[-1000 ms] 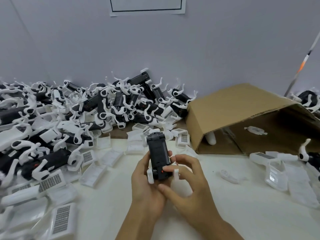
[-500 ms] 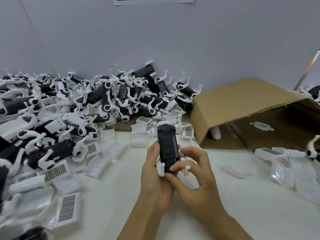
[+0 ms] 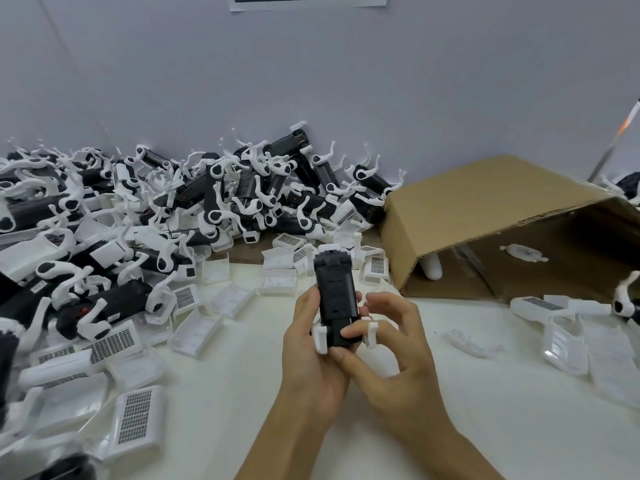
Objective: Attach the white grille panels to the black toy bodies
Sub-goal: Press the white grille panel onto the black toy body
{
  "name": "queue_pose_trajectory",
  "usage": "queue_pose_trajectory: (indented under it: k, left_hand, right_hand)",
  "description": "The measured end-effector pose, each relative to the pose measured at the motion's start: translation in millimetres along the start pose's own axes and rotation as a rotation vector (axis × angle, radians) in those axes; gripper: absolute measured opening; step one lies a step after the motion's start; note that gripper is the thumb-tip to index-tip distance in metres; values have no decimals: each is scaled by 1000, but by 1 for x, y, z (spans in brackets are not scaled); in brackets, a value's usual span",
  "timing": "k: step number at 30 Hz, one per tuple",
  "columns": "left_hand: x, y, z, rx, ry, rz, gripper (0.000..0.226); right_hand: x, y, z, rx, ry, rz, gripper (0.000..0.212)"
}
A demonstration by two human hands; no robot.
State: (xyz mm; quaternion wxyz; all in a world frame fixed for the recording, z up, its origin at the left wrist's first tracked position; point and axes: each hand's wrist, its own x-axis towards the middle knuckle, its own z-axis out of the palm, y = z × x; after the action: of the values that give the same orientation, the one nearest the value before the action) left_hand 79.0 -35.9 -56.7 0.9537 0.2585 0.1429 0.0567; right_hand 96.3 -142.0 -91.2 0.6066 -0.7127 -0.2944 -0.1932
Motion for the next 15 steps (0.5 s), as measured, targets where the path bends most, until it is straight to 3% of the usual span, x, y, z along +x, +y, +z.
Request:
queue_pose_trajectory:
  k: [11,15]
  left_hand:
    - [-3,1,2,-12,14,-12,67]
    - [0,2,1,-27,10,-4,64]
  right_hand:
    - [0,-2,-1,-14,15,-48,24]
    - [-1,-3,-1,-33,6,11,22]
